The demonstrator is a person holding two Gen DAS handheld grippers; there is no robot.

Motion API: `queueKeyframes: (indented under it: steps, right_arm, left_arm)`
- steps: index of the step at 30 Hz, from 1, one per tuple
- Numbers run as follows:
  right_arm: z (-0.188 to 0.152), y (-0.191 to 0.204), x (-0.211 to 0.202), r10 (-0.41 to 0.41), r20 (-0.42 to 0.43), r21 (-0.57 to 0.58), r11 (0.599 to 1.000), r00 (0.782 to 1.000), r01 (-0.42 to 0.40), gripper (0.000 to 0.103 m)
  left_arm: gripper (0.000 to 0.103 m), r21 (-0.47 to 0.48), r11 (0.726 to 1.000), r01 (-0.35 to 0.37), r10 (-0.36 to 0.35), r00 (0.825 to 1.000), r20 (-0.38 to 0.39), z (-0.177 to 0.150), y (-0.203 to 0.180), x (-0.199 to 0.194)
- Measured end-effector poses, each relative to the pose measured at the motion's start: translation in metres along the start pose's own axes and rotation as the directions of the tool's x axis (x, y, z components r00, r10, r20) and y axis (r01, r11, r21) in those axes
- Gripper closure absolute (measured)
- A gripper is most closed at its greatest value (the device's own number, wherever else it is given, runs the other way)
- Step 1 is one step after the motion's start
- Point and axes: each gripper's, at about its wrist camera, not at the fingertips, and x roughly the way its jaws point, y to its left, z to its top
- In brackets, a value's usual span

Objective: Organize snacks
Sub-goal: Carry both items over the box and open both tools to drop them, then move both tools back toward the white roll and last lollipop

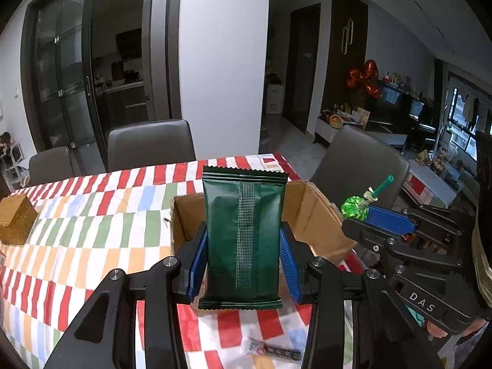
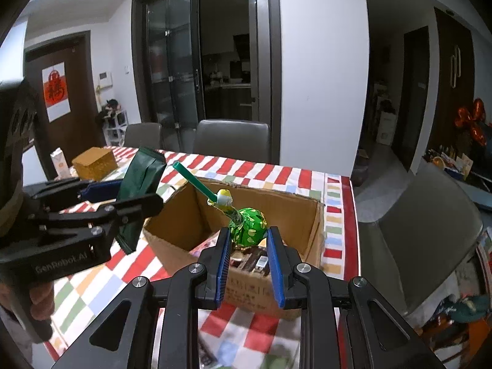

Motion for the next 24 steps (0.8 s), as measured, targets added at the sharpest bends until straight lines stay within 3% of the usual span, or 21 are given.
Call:
queueKeyframes:
  steps: [10,13,16,24]
  right_arm:
    - [0.014,-0.012,0.054,-0.007,-0.082,0.004,1.000,0.997,0.007,0.078]
    - [0.013,-0.016,0.066,-0.008,-0.100,0.014,1.000,0.995,0.009,0.077]
    - [0.009,-0.017,0.070,-0.031,-0.110,0.010,0.999,0.993,0.033,0.060]
    - [-0.012,-0.006,0.042,-0.039,-0.070,-0.006,0.999,0.997,0.038,0.059]
  left_arm:
    - [0.060,0.009,1.000,-0.022,0.023,0.996,-0.087,0.011,0.015,0.053]
    - [0.047,0.030,0.998,-0.050,0.053,0.992,-0.116,0.010,0.015,0.065]
    - [0.041,0.033,0.997,-0.063,0.067,0.992,-0.104,0.004,0.018,0.063]
    - [0.035,0.052,0.997,-0.062,0.065,0.995,-0.073,-0.022,0.008,0.030]
